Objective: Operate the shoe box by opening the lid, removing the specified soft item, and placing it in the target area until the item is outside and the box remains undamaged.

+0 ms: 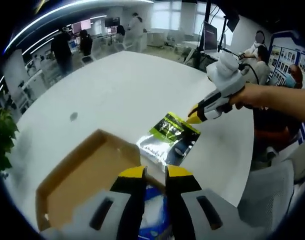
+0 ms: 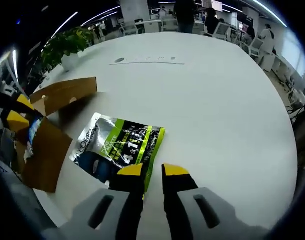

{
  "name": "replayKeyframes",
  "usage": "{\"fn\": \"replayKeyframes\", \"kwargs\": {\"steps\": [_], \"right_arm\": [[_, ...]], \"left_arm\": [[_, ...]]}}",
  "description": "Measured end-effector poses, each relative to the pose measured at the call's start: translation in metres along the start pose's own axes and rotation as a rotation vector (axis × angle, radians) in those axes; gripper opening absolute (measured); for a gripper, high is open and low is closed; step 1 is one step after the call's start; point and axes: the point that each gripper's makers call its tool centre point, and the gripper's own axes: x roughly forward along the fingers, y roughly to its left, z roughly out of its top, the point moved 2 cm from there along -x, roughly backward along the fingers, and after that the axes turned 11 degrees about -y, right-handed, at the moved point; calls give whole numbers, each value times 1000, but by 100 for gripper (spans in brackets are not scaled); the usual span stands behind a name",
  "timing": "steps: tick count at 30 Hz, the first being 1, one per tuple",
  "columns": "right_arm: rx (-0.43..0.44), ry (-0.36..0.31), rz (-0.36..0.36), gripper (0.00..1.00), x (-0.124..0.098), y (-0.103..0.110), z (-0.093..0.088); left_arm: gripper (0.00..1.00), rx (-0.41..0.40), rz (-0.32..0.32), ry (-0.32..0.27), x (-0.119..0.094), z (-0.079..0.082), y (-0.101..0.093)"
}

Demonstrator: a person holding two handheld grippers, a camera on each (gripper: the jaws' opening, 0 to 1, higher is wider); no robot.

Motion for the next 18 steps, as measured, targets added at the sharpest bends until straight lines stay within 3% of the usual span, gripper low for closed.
{"fn": "replayKeyframes", "kwargs": {"steps": [18], "right_arm": [[-34, -68, 42, 26, -39, 29, 14]], "left_arm": [[17, -46, 61, -25, -39, -18, 17]]}}
